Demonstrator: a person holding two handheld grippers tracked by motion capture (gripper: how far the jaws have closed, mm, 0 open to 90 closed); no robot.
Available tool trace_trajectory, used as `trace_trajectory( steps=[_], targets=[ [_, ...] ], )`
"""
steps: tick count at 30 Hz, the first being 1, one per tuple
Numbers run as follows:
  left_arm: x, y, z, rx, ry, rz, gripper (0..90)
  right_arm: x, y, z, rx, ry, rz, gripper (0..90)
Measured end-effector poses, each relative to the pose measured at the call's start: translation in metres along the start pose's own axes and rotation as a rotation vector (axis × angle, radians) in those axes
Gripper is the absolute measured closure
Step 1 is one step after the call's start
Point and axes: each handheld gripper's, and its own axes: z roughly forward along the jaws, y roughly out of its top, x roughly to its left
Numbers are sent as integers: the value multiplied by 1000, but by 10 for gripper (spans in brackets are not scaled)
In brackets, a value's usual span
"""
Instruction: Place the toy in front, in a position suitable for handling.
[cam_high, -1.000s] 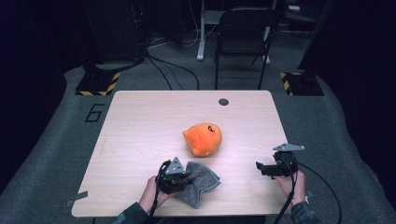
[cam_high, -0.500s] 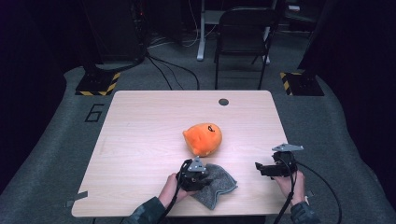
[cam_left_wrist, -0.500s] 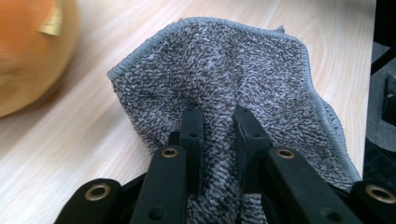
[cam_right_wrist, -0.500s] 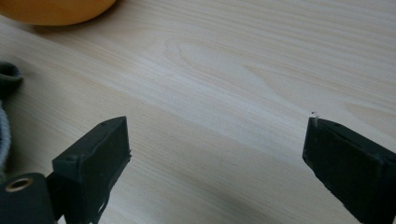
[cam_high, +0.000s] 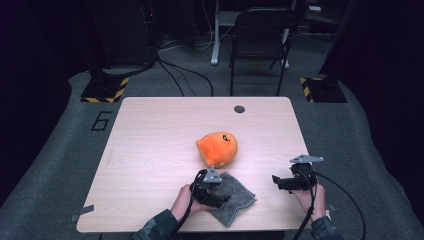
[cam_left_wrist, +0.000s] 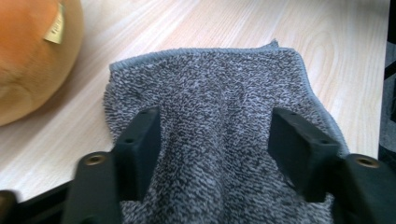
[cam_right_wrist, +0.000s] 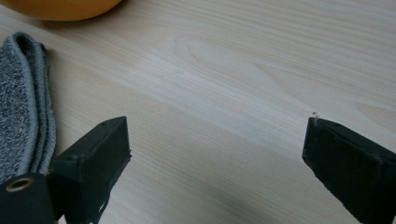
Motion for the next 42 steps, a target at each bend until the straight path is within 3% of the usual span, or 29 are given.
trace_trajectory(
  steps=[4, 11, 14, 18, 24, 28, 33, 36, 40, 42],
  targets=[
    [1, -6, -13, -13, 13, -11, 269, 4, 1, -2, -9, 12, -7, 69],
    [9, -20, -42, -62, 114, -52, 149, 15, 3, -3, -13, 34, -32, 68],
    [20, -31, -56, -74, 158, -83, 135, 22, 5, -3, -20, 50, -45, 67],
    [36, -49, -71, -69, 246, -130, 86, 35, 9, -2, -23, 74, -76, 63],
    [58, -69, -81, -72, 346, -202, 21, 59, 15, 3, -26, 112, -121, 45],
    [67, -74, -80, -74, 359, -243, 0, 80, 20, 9, -11, 146, -170, 33],
    [70, -75, -75, -57, 358, -241, 0, 111, 27, 16, -3, 185, -250, 15],
    [71, -75, -74, -62, 360, -247, 0, 138, 31, 23, 9, 222, -315, 5],
    [72, -75, -73, -66, 365, -252, 0, 163, 31, 37, 38, 229, -391, 4],
    [74, -76, -72, -70, 371, -258, 0, 170, 31, 45, 58, 236, -402, 3]
  ],
)
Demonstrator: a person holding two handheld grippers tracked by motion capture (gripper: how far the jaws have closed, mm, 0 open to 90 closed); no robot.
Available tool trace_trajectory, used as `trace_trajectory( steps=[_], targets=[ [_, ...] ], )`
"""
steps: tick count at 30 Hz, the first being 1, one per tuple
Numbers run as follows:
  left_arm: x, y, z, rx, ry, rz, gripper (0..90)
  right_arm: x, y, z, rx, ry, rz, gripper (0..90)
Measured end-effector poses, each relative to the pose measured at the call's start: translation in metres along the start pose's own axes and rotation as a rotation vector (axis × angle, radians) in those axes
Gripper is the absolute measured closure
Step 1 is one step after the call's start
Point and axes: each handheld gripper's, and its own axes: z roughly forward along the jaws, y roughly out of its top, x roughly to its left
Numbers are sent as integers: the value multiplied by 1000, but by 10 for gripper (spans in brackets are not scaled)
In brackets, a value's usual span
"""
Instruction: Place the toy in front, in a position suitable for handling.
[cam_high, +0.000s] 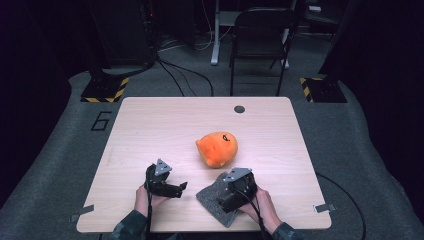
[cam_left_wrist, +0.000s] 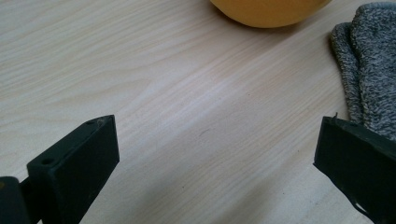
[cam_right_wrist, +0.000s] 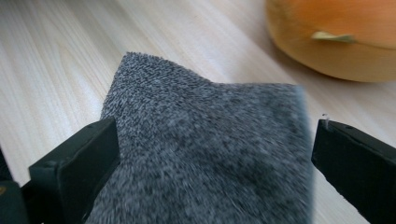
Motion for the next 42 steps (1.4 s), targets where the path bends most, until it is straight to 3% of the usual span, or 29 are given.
trace_trajectory(
  steps=[8, 11, 16, 22, 26, 29, 42],
  targets=[
    [5, -1, 2, 14, -2, -11, 0, 3, -2, 30, 91, 12, -27, 6],
    [6, -1, 2, 26, -1, 4, 0, 5, -5, 35, 121, 19, -29, 44],
    [6, -3, 6, 35, -1, 5, 15, 2, -8, 33, 121, 41, -19, 155],
    [7, -3, 6, 30, 5, 8, 16, -1, -9, 27, 94, 52, -17, 472],
    [7, -3, 6, 30, 3, 5, 16, -4, -10, 25, 89, 54, -11, 640],
    [7, -3, 6, 28, 2, 6, 16, -5, -11, 24, 83, 55, -18, 714],
    [7, -2, 4, 10, 6, -1, 14, -10, -14, 9, 68, 48, 8, 748]
  ],
)
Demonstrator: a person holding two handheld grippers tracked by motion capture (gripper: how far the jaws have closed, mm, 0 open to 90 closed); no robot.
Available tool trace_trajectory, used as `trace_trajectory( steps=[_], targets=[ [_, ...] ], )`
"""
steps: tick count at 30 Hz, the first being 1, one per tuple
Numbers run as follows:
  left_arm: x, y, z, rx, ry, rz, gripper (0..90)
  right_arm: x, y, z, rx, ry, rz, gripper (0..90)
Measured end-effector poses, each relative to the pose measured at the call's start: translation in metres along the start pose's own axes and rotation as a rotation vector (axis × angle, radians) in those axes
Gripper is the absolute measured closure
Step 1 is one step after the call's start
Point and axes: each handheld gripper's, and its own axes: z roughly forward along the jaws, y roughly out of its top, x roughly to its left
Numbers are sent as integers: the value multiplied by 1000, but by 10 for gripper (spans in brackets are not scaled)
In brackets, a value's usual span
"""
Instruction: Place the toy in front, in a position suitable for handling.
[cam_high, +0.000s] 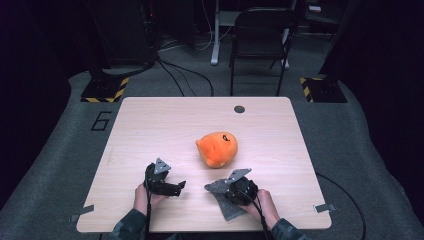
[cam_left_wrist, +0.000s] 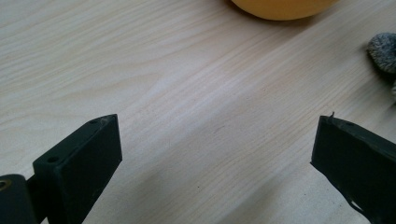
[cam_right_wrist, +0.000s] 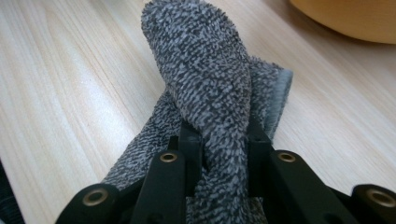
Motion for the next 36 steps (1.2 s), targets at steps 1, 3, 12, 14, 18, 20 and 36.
trace_trajectory(
  steps=[1, 3, 12, 14, 18, 20, 36],
  targets=[
    [0, 0, -1, 2, -5, -1, 14, -1, -1, -4, -2, 0, 7, 748],
    [1, 0, -1, 2, -3, 3, 13, -3, -3, -9, -11, -11, 20, 748],
    [1, 0, -2, -10, 7, -3, 8, -22, -16, -33, -37, -48, 97, 746],
    [2, 0, -2, -8, 3, 0, 7, -29, -19, -38, -51, -65, 110, 746],
    [2, 0, -2, -12, 2, -3, 7, -40, -24, -45, -65, -91, 146, 746],
    [2, 0, -2, -10, 2, -1, 7, -45, -26, -48, -68, -106, 161, 746],
    [1, 0, -2, -14, 6, 7, 4, -91, -43, -70, -98, -231, 281, 741]
  ],
)
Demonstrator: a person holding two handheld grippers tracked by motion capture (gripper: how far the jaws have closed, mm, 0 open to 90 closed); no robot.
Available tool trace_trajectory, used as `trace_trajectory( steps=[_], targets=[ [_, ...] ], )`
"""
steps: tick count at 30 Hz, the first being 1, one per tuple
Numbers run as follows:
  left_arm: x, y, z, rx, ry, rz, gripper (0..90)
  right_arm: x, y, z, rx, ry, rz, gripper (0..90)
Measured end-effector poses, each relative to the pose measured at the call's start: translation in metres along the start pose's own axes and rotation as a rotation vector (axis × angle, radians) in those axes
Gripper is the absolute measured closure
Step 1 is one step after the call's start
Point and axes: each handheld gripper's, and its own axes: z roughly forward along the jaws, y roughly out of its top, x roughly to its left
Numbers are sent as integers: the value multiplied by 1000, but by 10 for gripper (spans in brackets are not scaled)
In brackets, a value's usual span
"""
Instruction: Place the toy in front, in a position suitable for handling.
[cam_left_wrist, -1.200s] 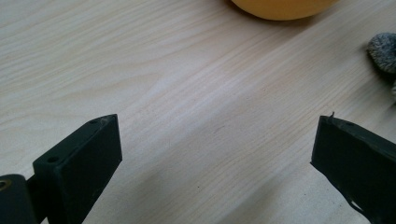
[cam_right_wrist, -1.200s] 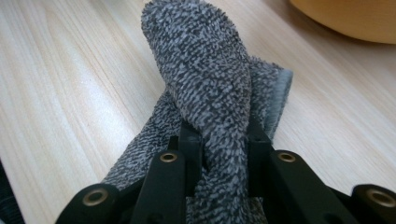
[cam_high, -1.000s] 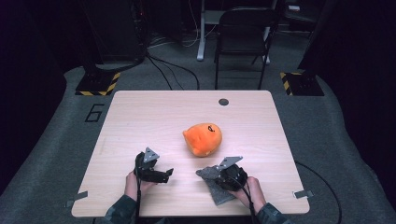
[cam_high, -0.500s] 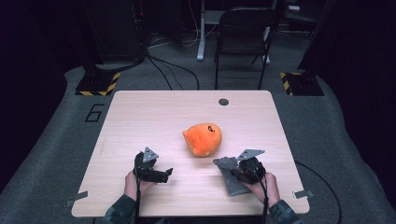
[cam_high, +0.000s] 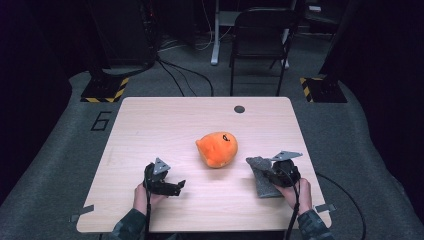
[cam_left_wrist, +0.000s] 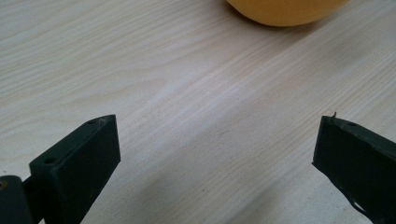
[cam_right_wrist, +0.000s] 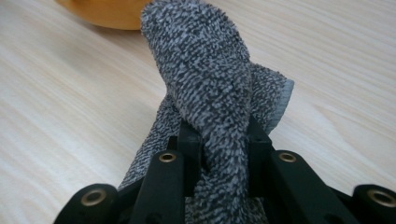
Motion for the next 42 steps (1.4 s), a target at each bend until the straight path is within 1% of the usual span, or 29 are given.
trace_trajectory(
  steps=[1, 2, 3, 5, 6, 7, 11, 12, 13, 15, 21, 22, 24, 27, 28, 29, 31, 32, 34, 37, 38, 41, 42],
  targets=[
    [0, 0, 0, 0, 0, 0, 5, -2, 0, -1, 2, -5, 12, 741],
    [0, 0, 0, 0, 0, -1, 5, -4, 0, 0, -3, -5, 10, 741],
    [0, 0, 0, 0, 0, 0, 5, -7, 0, 0, -3, -16, 7, 741],
    [0, 0, 0, 0, -1, 0, 5, -10, 0, -1, -3, -23, 24, 740],
    [0, 0, 0, 0, -2, 1, 4, -13, 0, -1, -9, -35, 31, 739],
    [0, 0, 0, 1, -2, 1, 5, -15, 0, -1, -8, -36, 26, 739],
    [-1, 0, 1, -2, -3, -2, 5, -24, 0, -2, -12, -51, 62, 737],
    [-1, 0, 1, -1, -3, -2, 5, -27, 0, -1, -13, -57, 54, 736],
    [-1, 0, 1, -1, -2, -1, 5, -28, 0, -1, -13, -65, 70, 736],
    [-1, 0, 1, 0, -2, 3, 5, -33, 0, -1, -17, -72, 73, 734],
    [-1, 0, 1, 4, -2, 10, 5, -44, 0, 0, -18, -95, 109, 732],
    [-1, 0, 1, 3, 0, 13, 5, -47, 0, 0, -26, -97, 110, 732],
    [-1, 0, 1, 5, 0, 16, 5, -49, 0, 1, -21, -108, 127, 729],
    [-2, 0, 1, 5, 0, 15, 5, -54, -1, 3, -19, -117, 137, 723],
    [-1, 0, 1, 5, 1, 17, 5, -55, -2, 4, -16, -127, 132, 721],
    [-2, 0, 2, -4, 7, 11, 5, -55, -3, 5, -8, -132, 147, 719],
    [-2, 0, 2, -5, 6, 9, 5, -59, -4, 8, -11, -136, 143, 714],
    [-3, 0, 2, -6, 8, 10, 5, -59, -4, 8, -4, -144, 160, 712],
    [-3, 1, 2, 0, 2, 11, 5, -62, -5, 10, 3, -152, 168, 707],
    [-2, 1, 2, 3, 2, 17, 5, -65, -6, 13, 2, -165, 169, 697],
    [-3, 1, 2, 3, 2, 17, 5, -65, -7, 13, 9, -163, 177, 692],
    [-3, 1, 3, 1, 5, 19, 5, -69, -8, 17, 11, -173, 173, 674],
    [-3, 1, 3, 2, 5, 19, 5, -68, -9, 18, 23, -182, 187, 668]
  ],
)
